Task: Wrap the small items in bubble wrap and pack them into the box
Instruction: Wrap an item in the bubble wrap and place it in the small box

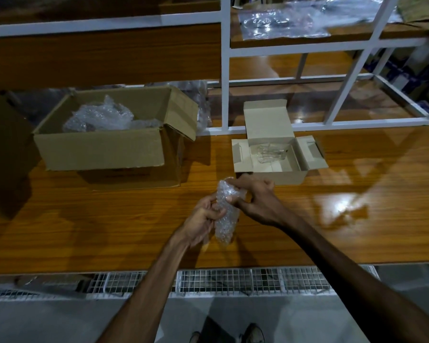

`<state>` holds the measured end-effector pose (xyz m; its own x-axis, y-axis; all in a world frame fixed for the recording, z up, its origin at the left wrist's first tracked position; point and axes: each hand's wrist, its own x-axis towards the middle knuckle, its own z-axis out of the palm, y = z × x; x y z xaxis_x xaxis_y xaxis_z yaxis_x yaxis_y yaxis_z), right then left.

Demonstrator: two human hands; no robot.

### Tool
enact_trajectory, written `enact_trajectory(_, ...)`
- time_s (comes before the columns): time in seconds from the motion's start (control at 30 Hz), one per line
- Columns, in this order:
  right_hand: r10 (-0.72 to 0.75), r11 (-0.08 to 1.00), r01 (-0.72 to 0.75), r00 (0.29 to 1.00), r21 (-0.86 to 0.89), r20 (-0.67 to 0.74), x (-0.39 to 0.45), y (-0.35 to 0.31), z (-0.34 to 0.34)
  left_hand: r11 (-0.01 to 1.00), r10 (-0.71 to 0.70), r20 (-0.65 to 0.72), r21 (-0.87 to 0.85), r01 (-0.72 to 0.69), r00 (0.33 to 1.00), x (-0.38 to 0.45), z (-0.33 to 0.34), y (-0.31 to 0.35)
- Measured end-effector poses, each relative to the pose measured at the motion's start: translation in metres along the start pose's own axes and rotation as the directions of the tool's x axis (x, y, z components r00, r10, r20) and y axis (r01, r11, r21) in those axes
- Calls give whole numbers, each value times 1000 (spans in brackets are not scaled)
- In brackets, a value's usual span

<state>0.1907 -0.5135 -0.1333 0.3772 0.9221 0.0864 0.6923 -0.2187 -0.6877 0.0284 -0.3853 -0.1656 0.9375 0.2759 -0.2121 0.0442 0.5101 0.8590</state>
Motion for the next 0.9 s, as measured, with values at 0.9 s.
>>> enact_trajectory(0.9, 57, 974, -96, 980, 204, 189, 3, -12, -5, 989, -4, -86, 144, 16, 996, 3, 2, 4)
